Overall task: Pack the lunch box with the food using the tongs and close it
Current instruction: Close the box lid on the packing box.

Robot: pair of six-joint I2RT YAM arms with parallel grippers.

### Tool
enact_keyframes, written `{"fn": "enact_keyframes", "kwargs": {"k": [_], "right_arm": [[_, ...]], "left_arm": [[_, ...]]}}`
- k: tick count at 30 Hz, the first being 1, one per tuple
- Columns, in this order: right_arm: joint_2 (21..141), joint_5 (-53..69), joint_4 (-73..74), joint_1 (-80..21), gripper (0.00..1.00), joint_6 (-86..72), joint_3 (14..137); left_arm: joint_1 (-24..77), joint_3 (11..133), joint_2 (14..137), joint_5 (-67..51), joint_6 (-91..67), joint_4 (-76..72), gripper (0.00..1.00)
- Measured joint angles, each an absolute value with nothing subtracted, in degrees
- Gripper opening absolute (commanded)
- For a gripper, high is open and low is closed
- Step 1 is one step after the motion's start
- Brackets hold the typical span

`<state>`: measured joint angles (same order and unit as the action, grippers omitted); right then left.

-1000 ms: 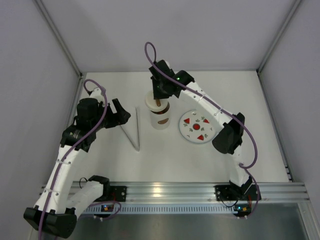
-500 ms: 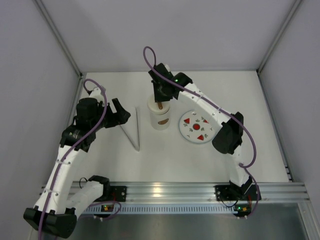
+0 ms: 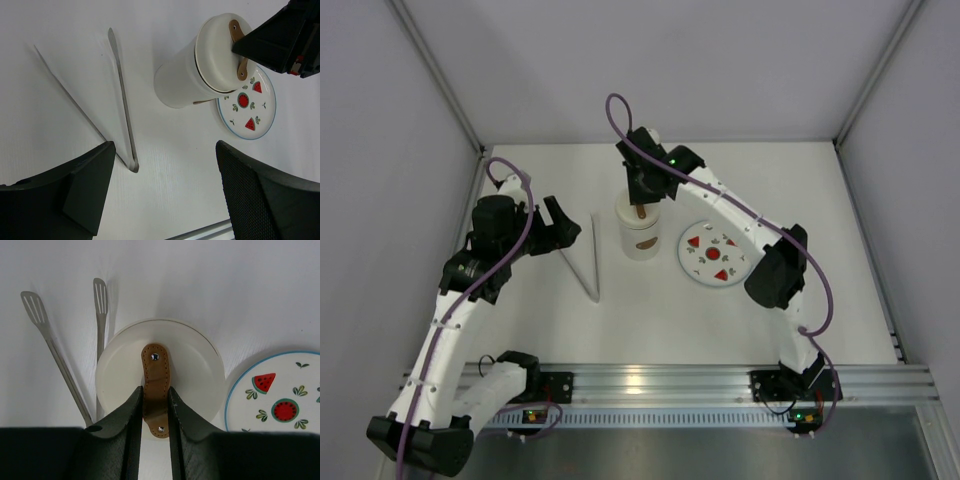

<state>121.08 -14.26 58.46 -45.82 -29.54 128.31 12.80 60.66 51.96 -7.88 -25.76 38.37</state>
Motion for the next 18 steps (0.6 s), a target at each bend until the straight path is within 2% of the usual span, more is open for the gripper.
{"fn": "enact_keyframes", "kwargs": {"k": [18], "right_arm": [[119.2,-15.6,59.7,-47.0,0.0,-29.5,128.2]], "left_arm": [[12.8,60.7,51.9,-7.9,-25.8,38.4,0.86]]}}
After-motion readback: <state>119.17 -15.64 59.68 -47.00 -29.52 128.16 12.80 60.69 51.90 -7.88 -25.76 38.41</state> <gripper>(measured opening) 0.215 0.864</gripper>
